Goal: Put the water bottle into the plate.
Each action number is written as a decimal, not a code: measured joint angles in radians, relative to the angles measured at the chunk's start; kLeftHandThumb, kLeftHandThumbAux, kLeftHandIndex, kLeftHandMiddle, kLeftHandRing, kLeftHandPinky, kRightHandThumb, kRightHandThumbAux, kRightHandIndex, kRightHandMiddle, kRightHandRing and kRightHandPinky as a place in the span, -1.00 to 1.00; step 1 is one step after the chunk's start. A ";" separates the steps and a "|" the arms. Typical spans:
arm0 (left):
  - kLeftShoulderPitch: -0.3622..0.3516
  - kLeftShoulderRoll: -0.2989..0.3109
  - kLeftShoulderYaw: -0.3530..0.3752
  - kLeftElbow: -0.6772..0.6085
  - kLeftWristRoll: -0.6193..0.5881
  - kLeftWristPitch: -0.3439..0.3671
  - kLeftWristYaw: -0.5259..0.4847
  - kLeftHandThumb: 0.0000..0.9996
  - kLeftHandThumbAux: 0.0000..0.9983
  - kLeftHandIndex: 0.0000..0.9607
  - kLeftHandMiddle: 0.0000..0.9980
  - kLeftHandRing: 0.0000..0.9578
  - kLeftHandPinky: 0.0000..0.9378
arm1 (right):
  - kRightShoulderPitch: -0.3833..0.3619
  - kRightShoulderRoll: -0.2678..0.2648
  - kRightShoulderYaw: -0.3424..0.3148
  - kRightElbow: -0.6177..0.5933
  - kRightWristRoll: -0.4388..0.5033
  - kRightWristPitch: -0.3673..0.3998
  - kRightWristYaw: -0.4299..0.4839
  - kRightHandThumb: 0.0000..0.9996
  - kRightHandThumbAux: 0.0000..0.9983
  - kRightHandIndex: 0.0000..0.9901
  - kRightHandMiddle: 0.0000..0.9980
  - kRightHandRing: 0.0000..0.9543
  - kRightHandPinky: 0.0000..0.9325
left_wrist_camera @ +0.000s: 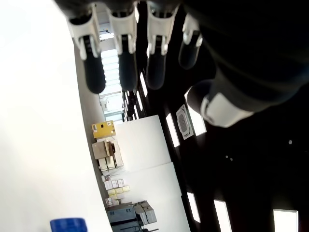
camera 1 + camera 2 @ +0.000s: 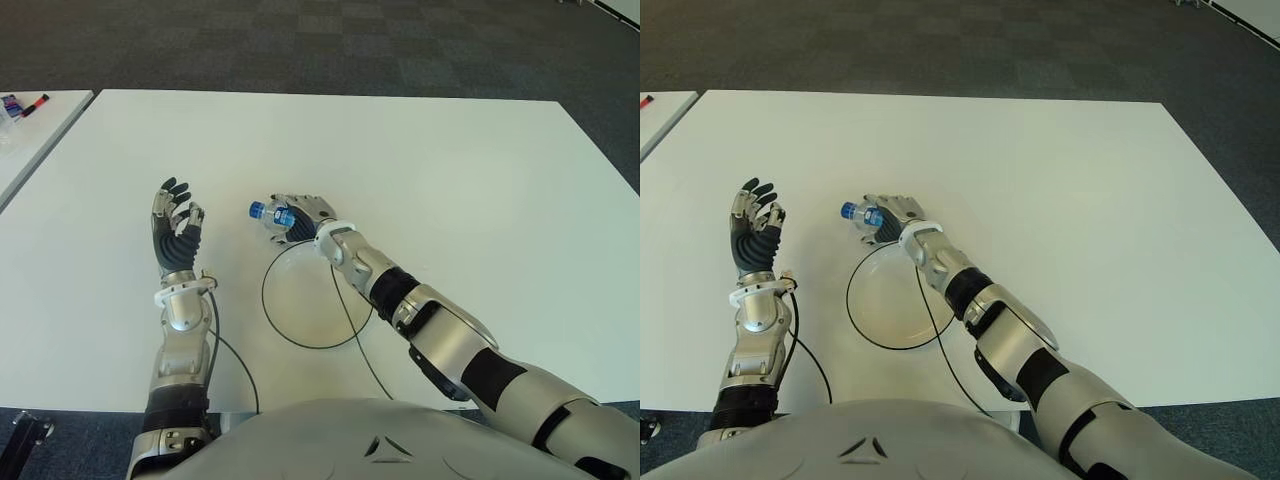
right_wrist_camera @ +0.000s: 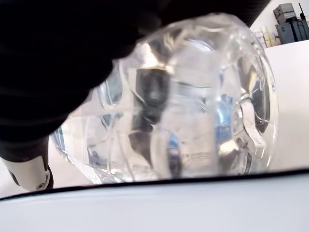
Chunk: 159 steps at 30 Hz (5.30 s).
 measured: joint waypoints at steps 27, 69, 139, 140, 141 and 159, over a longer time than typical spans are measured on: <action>-0.001 0.016 0.014 0.022 0.030 -0.016 0.000 0.24 0.18 -0.67 -0.52 -0.47 -0.35 | 0.006 -0.006 0.026 -0.053 0.000 0.007 0.047 -0.02 0.09 -1.00 -0.57 -0.33 -0.12; 0.001 0.018 0.020 0.023 0.021 -0.057 -0.017 0.29 0.23 -0.64 -0.54 -0.50 -0.38 | 0.030 0.005 -0.029 -0.052 0.032 -0.070 0.003 0.99 0.35 -0.32 -0.02 0.12 0.03; 0.011 0.015 0.026 0.025 0.034 -0.069 0.001 0.30 0.25 -0.63 -0.50 -0.47 -0.36 | 0.043 -0.025 -0.096 0.034 0.070 -0.440 -0.119 1.00 0.34 -0.29 -0.04 0.09 0.07; 0.011 0.015 0.026 0.025 0.034 -0.069 0.001 0.30 0.24 -0.62 -0.50 -0.47 -0.36 | 0.043 -0.026 -0.096 0.035 0.070 -0.440 -0.119 1.00 0.34 -0.29 -0.03 0.10 0.06; 0.011 0.015 0.026 0.025 0.034 -0.069 0.001 0.30 0.24 -0.62 -0.50 -0.47 -0.36 | 0.043 -0.026 -0.096 0.036 0.070 -0.441 -0.119 1.00 0.34 -0.29 -0.03 0.10 0.06; 0.012 0.015 0.027 0.025 0.047 -0.072 0.001 0.29 0.24 -0.63 -0.50 -0.47 -0.35 | 0.043 -0.025 -0.097 0.052 0.072 -0.457 -0.112 0.91 0.33 -0.16 -0.09 0.02 -0.03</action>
